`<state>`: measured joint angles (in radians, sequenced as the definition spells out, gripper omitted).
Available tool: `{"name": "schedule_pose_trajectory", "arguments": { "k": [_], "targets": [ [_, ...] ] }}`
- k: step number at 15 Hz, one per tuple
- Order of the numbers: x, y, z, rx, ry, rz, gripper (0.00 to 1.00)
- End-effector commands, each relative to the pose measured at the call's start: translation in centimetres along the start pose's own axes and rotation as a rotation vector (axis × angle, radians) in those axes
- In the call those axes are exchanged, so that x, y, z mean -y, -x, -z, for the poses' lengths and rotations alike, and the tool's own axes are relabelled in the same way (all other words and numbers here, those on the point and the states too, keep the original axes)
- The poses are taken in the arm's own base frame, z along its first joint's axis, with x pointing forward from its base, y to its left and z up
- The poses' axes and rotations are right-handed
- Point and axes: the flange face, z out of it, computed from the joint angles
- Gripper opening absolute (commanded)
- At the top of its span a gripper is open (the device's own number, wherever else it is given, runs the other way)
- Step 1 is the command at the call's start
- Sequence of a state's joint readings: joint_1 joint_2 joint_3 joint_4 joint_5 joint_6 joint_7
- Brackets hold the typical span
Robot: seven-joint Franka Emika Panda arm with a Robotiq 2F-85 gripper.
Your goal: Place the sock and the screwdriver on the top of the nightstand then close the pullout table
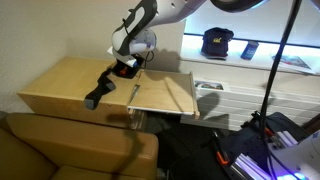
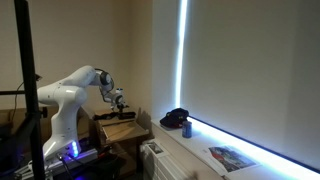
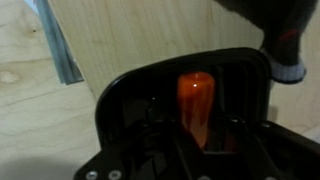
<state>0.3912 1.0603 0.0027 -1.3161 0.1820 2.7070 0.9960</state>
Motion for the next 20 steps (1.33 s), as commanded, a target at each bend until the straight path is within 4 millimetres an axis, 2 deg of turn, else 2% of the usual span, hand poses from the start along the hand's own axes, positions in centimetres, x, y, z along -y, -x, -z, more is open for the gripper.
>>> {"name": "schedule_pose_trajectory", "arguments": {
  "k": [1, 6, 8, 11, 13, 16, 20],
  "targets": [
    [1.9, -0.5, 2.5, -0.003, -0.016, 0.031, 0.08],
    [4.6, 0.6, 8.0, 0.031, -0.059, 0.092, 0.08],
    [5.2, 1.8, 10.9, 0.086, -0.078, 0.116, 0.08],
    [5.9, 4.2, 14.1, 0.247, -0.093, 0.14, 0.08],
    [5.1, 5.7, 15.7, 0.357, -0.076, 0.139, 0.08],
    [2.7, 7.5, 17.3, 0.492, 0.007, 0.125, 0.08],
    [-1.1, 10.0, 16.9, 0.606, 0.114, 0.103, 0.08]
  ]
}}
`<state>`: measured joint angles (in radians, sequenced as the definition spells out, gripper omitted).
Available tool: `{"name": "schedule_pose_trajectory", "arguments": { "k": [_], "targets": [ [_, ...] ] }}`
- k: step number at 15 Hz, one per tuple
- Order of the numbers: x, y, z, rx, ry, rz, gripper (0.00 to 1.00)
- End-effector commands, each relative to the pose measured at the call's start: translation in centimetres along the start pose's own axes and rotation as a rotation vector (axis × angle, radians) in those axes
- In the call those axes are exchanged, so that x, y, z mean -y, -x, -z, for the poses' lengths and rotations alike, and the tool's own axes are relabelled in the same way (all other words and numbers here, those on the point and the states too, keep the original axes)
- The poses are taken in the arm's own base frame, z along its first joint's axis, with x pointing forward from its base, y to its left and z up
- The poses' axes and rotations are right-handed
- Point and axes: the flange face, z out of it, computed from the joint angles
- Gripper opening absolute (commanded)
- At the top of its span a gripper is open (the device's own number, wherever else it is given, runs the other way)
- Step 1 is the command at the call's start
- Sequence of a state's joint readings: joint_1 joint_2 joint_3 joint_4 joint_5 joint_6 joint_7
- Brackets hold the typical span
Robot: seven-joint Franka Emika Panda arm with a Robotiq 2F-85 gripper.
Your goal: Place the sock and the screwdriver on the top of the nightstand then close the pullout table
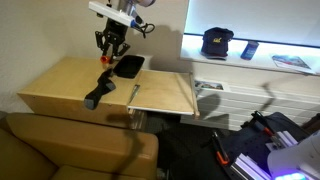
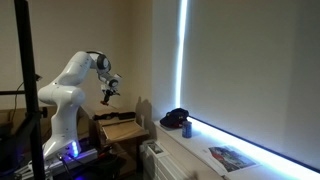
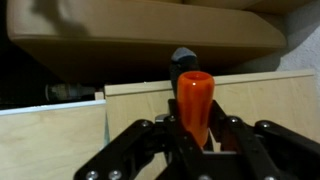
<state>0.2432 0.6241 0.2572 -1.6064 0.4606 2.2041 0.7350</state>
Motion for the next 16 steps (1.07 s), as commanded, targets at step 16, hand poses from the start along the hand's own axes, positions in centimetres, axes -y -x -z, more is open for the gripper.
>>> {"name": "schedule_pose_trajectory", "arguments": {
  "k": [16],
  "targets": [
    [-7.0, 2.8, -16.0, -0.23, 0.236, 0.267, 0.08]
  ]
}}
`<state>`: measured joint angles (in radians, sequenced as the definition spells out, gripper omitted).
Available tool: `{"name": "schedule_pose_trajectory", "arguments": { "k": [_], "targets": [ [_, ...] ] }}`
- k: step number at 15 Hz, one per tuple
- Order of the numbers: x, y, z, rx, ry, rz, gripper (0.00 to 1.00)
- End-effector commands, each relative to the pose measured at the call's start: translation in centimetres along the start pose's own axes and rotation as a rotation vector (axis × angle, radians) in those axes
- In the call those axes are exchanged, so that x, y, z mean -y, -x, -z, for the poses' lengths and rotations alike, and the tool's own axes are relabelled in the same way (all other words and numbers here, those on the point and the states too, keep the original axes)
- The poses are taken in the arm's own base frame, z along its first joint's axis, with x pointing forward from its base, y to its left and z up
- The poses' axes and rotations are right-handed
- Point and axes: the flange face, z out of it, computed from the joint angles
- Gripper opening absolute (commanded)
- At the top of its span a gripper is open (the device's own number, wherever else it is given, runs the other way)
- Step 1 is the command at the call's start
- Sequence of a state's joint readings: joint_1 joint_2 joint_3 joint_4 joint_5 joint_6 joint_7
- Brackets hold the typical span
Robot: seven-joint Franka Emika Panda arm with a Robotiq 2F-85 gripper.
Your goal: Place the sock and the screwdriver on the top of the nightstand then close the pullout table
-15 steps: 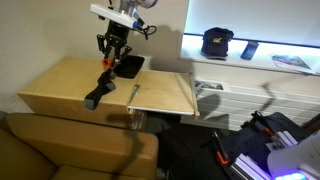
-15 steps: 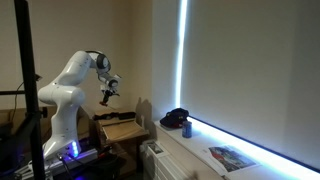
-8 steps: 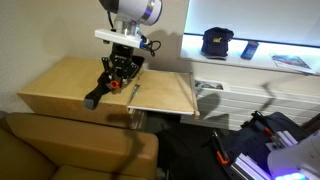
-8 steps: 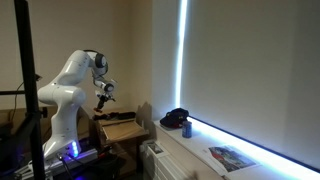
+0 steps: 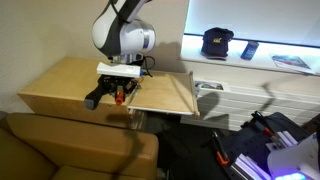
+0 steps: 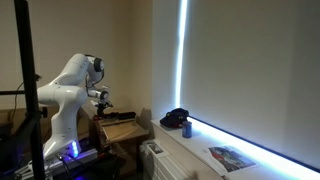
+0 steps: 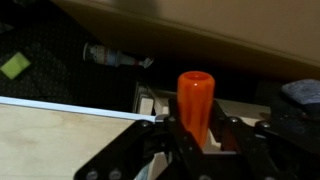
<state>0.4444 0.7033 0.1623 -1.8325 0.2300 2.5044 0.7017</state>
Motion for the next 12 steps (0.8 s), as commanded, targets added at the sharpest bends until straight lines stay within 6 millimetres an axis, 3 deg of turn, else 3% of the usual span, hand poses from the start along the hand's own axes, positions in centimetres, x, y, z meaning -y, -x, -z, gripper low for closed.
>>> {"name": "schedule_pose_trajectory", "arguments": {
  "k": [1, 4, 7, 12],
  "targets": [
    [-0.7, -0.4, -2.3, -0.084, 0.005, 0.033, 0.08],
    [-0.5, -1.1, -3.9, -0.125, -0.021, 0.042, 0.08],
    [0.5, -2.3, -3.7, -0.157, -0.053, 0.042, 0.08],
    [0.5, -1.5, -4.5, -0.196, -0.084, 0.045, 0.08]
  ]
}}
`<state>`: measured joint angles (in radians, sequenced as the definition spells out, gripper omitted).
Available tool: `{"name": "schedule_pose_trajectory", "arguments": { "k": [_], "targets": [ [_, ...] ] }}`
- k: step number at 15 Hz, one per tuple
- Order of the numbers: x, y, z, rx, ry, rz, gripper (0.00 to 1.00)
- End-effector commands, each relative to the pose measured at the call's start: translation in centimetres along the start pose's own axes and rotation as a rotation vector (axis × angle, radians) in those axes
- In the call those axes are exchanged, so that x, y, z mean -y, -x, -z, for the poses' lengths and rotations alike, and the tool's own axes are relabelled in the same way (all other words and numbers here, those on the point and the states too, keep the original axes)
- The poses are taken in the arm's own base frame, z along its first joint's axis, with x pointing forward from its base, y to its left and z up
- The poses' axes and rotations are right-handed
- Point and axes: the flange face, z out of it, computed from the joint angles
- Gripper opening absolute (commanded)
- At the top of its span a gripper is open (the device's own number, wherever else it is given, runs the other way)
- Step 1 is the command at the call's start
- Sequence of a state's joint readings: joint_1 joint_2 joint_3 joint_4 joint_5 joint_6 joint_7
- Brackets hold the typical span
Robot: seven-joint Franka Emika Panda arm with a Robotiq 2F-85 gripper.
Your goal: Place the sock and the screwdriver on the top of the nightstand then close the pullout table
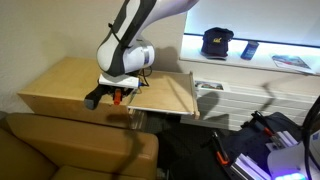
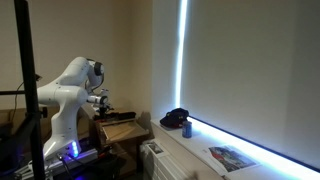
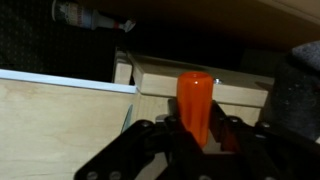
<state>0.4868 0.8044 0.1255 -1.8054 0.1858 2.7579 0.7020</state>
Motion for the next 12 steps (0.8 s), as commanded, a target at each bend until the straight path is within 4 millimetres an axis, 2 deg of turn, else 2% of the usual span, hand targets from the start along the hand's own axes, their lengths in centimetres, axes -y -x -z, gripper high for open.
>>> {"name": "schedule_pose_trajectory", "arguments": {
  "k": [1, 2, 8, 12],
  "targets": [
    [-0.2, 0.6, -1.2, -0.034, -0.001, 0.004, 0.45],
    [-0.2, 0.7, -1.1, -0.035, -0.001, 0.005, 0.59],
    [-0.5, 1.4, 1.0, -0.05, -0.005, 0.018, 0.99],
    [-1.9, 2.1, 3.7, -0.031, 0.026, 0.02, 1.0]
  ]
}}
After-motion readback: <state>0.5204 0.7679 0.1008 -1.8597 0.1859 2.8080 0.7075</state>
